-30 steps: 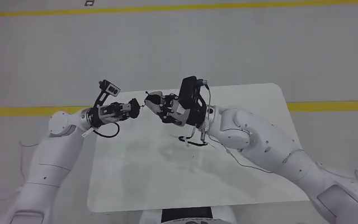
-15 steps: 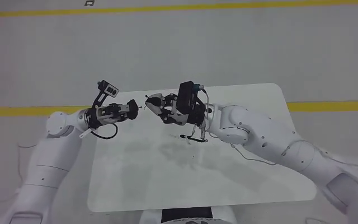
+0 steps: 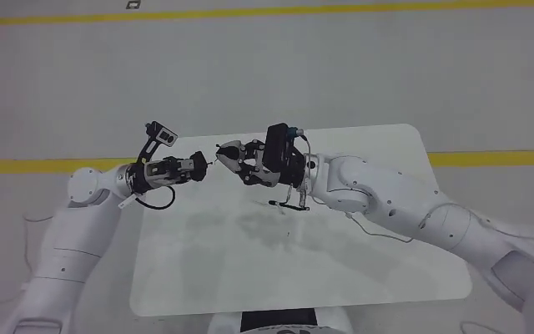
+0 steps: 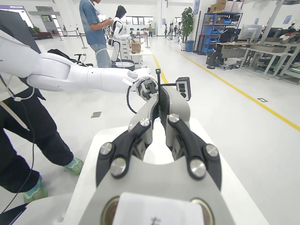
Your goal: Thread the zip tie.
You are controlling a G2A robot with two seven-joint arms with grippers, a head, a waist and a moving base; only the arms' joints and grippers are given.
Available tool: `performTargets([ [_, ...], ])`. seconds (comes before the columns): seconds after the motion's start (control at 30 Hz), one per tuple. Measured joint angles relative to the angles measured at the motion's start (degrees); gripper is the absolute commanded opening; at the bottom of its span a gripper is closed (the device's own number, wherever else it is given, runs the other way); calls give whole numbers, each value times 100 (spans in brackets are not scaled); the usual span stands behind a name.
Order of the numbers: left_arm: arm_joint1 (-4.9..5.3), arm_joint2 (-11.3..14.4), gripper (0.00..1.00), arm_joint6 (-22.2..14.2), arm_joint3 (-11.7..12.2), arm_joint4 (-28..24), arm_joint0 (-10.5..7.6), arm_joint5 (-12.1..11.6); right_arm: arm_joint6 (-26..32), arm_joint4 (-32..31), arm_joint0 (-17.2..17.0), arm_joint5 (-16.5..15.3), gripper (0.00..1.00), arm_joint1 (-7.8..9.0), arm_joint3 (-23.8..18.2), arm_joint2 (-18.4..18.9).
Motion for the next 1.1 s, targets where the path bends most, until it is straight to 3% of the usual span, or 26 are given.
performTargets([
  [0.2, 18, -38, 0, -35, -139, 88, 51, 77, 27, -408, -235, -7, 0, -14, -83, 166],
  [0.57, 24, -49, 0, -64, -191, 173, 71, 32, -37, -646, -240, -7, 0, -21, -75, 165],
  [0.8, 25, -35, 0, 168, -361, 279, 138, 117, 118, -849, -505, -8, 0, -51, -133, 426],
  [1.1, 43, -88, 0, -50, -220, 287, 79, 110, 229, -1009, -634, -6, 0, -78, -187, 627],
])
